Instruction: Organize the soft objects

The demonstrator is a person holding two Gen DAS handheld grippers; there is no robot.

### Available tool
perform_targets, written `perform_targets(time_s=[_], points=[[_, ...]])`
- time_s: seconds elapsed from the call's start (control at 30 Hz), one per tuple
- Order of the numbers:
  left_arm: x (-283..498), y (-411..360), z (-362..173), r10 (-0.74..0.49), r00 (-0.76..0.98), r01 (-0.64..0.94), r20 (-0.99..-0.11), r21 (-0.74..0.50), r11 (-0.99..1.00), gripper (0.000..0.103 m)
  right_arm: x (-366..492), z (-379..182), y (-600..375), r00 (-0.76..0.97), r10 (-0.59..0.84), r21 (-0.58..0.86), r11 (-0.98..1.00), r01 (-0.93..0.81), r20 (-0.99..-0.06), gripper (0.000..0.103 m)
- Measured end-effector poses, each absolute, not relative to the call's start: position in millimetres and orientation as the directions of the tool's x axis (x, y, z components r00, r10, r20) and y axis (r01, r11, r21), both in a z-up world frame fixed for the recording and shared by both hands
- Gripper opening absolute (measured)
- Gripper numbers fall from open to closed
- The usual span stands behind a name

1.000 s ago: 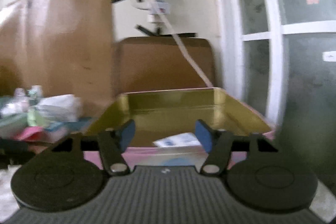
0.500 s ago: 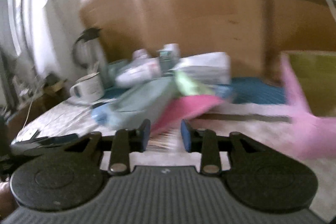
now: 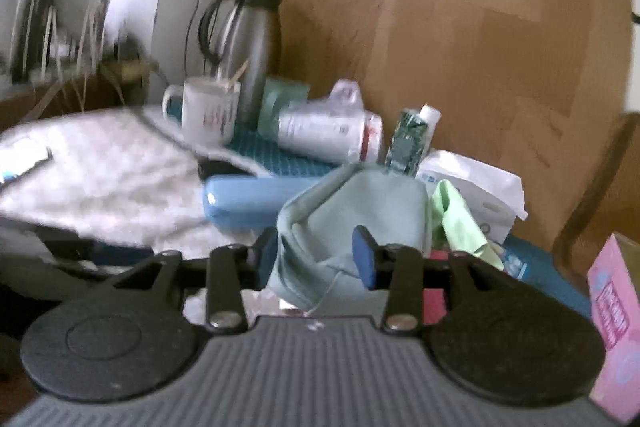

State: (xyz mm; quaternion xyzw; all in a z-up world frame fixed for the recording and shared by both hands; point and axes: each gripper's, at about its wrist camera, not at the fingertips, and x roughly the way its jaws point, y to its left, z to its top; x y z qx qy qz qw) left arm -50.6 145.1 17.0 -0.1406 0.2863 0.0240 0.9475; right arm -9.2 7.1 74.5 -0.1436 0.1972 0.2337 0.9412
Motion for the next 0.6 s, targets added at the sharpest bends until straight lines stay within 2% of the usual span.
perform_targets(time_s=[0.03,0.17,0.3,0.5,0.6], points=[[-50.3,145.8,16.8,-0.037,0.835,-0.125,-0.549,-0.255,0.959,0.050,-9.1,72.9,8.5,0.805,0.389,-0.182,0.842,-0.508,-0.448,0.018],[-49.3,148.0,16.0,-0.044,0.837,-0.124,-0.546,-0.267,0.956,0.051,-24.3,76.1,-2.4,0.831,0.366,-0.241,0.837,-0.491,-0.420,0.017],[-49.8,146.9,16.8,-0.045,0.836,-0.122,-0.546,-0.265,0.957,0.052,-44.3,78.9,-38.4,0.821,0.395,-0.217,0.833,-0.509,-0.412,0.017],[-52.5,146.9,17.5,-0.046,0.839,-0.126,-0.543,-0.275,0.953,0.058,-91.4,66.1,-102.1,0.768,0.455,-0.189,0.792,-0.581,-0.451,0.018],[-53.7,147.6,17.6,-0.048,0.840,-0.127,-0.541,-0.281,0.951,0.061,-114.2,60.3,-133.0,0.780,0.436,-0.199,0.802,-0.563,-0.449,0.021]])
